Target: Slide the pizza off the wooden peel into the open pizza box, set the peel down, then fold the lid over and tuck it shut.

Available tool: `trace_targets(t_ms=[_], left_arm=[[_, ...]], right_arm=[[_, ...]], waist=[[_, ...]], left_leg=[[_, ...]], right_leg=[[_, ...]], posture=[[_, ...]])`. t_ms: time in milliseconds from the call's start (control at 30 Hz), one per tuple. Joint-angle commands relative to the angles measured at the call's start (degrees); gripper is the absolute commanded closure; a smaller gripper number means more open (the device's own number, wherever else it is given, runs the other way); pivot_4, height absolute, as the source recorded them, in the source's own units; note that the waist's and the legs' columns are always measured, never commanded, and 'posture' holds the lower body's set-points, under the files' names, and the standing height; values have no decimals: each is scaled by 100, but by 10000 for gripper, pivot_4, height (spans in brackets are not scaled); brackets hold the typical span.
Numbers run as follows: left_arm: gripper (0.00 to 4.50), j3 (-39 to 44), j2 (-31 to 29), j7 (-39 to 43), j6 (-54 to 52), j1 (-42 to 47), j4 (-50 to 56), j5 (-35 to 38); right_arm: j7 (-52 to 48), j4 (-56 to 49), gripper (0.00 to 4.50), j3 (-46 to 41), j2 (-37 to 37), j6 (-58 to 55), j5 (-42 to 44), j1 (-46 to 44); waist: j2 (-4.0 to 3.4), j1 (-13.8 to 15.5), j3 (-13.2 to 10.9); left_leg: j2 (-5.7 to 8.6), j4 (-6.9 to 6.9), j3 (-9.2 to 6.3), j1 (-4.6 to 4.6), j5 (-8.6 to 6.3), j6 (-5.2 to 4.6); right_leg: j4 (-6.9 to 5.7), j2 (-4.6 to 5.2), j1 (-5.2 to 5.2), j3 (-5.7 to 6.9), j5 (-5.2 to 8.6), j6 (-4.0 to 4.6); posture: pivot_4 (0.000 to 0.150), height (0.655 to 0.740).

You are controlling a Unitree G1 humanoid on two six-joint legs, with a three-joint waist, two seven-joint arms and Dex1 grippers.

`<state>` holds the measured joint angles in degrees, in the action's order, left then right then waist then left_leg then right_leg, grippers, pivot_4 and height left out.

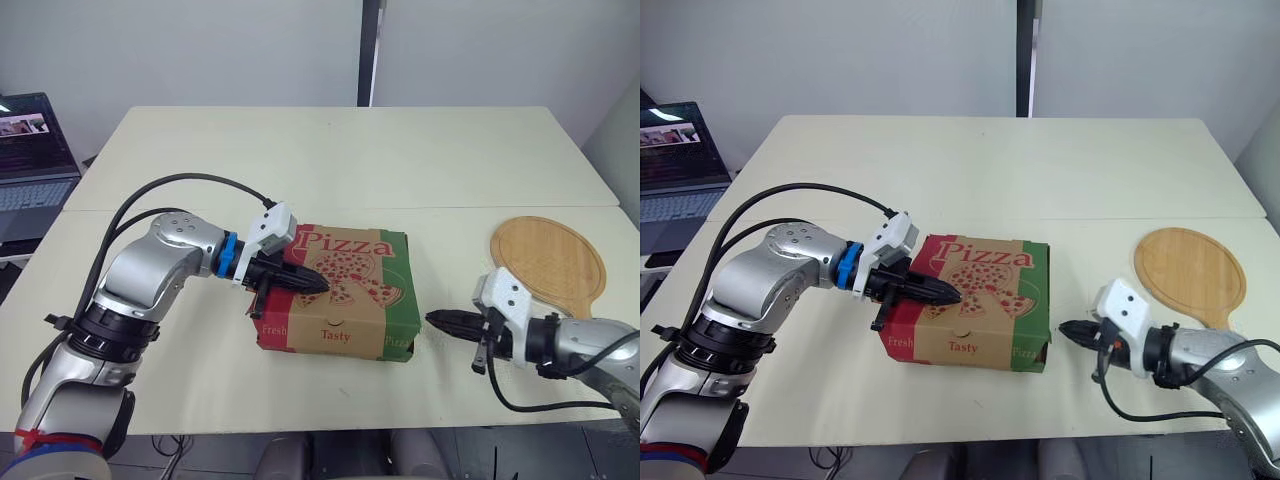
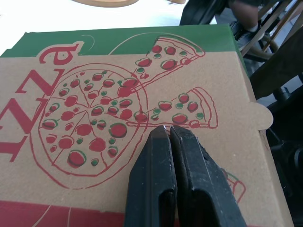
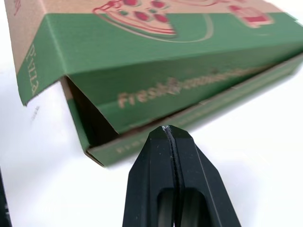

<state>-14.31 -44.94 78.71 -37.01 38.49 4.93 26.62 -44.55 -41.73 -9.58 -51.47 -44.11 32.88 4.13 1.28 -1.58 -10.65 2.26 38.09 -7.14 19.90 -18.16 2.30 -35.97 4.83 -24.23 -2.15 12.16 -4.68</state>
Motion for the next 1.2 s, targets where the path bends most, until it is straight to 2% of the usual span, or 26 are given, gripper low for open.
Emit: trace_targets(t_ms=[33,133,233,333,467,567,700,1200], left_arm=[[43949,76,-52,88,178,-26,70,-64],[45000,88,-44,120,202,-33,46,-88],[45000,56,-38,153,260,-39,18,-137],[45000,48,-21,165,260,-19,14,-149],[45000,41,26,157,236,38,36,-142],[45000,32,48,173,243,59,64,-138],[45000,-28,73,229,302,74,143,-176],[45000,-351,-28,340,737,-144,449,-592]], right_arm=[[-274,-255,45000,-824,-132,14,492,47],[-359,-436,39399,-1274,-166,-344,1405,-102],[-254,-770,29448,-1180,-279,-544,1951,-267],[-28,-1042,18158,-600,-326,-437,1662,-455],[275,-1101,6004,443,-268,-133,771,-708],[432,-942,6004,1048,-200,180,82,-856],[520,-718,6004,1460,-55,444,-431,-1010],[691,-490,6004,1972,345,657,-1335,-1030]], waist=[[0,-3,0],[0,-4,0],[0,-3,0],[0,-2,0],[1,-3,0],[0,-3,0],[1,-3,0],[0,-3,0]], left_leg=[[0,0,1,0,0,0],[-1,0,1,-2,0,-1],[-2,0,-3,-3,0,-1],[-1,1,-4,-2,-1,-1],[-1,2,-3,-2,0,0],[0,4,-2,-1,1,1],[0,4,-3,-1,1,2],[0,4,-4,-3,1,2]], right_leg=[[1,0,1,0,0,0],[1,0,3,-1,0,0],[0,-1,6,2,0,0],[1,-1,6,4,0,0],[1,0,4,4,0,-1],[1,0,4,3,0,-1],[1,0,4,3,0,-1],[0,0,4,2,0,0]], posture=[[1500,7400],[1500,7400],[1500,7400],[1500,7400],[1500,7400],[1500,7400],[1500,7400],[1500,7400]])
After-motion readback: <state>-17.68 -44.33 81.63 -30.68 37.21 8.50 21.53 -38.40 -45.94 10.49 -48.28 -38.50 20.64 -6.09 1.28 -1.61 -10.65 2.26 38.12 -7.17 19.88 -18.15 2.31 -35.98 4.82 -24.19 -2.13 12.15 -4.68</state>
